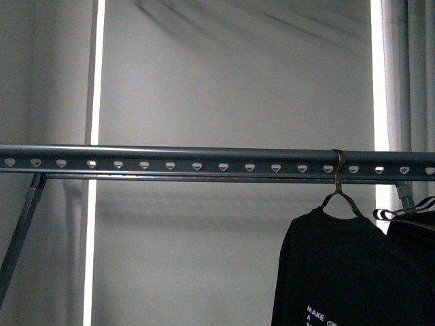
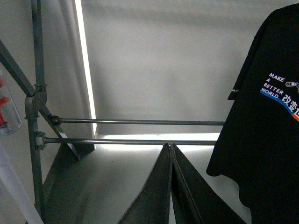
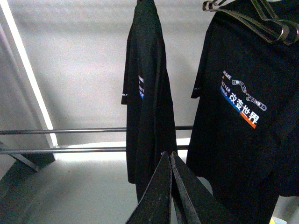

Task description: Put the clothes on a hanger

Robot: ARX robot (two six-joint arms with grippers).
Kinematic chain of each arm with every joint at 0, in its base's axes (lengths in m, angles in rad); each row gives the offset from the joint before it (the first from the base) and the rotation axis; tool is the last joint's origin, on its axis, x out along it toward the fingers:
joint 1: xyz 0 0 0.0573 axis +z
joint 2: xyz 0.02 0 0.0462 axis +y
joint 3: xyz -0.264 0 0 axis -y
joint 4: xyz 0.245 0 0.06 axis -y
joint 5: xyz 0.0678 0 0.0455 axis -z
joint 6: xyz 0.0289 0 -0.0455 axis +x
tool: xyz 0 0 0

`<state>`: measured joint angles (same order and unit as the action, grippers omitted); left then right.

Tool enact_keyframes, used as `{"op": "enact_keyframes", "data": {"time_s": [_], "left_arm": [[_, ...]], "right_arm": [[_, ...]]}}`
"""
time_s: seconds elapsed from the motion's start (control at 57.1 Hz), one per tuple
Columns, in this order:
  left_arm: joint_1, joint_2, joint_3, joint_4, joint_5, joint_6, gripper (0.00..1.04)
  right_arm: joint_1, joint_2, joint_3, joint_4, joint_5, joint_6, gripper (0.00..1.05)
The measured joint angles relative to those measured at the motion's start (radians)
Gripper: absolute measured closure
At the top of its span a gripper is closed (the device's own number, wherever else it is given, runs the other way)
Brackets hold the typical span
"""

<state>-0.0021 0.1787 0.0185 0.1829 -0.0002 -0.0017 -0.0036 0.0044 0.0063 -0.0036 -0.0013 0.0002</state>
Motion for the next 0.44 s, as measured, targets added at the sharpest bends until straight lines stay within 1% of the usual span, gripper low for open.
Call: {"op": "enact_keyframes", "data": {"time_s": [0.035, 0.14, 0.35, 0.385, 0.42, 0.438], "left_arm": [[0.000, -0.014, 0.000, -0.014, 0.000, 0.000, 1.01], [0.000, -0.143, 0.000, -0.168, 0.000, 0.000, 1.01], [0.000, -0.173, 0.000, -0.180, 0.000, 0.000, 1.01], [0.000, -0.173, 0.000, -0.180, 0.000, 0.000, 1.01], [0.000, -0.174, 0.000, -0.180, 0.000, 0.000, 1.01], [0.000, -0.174, 0.000, -0.180, 0.000, 0.000, 1.01]], "right_arm": [[0.000, 0.000, 0.000, 0.000, 0.000, 0.000, 1.02], [0.000, 0.000, 0.000, 0.000, 0.000, 0.000, 1.02], [0.000, 0.000, 0.000, 0.000, 0.000, -0.001, 1.02], [0.000, 0.000, 0.000, 0.000, 0.000, -0.001, 0.98], [0.000, 0.000, 0.000, 0.000, 0.000, -0.001, 0.91], [0.000, 0.000, 0.000, 0.000, 0.000, -0.001, 0.85]]}}
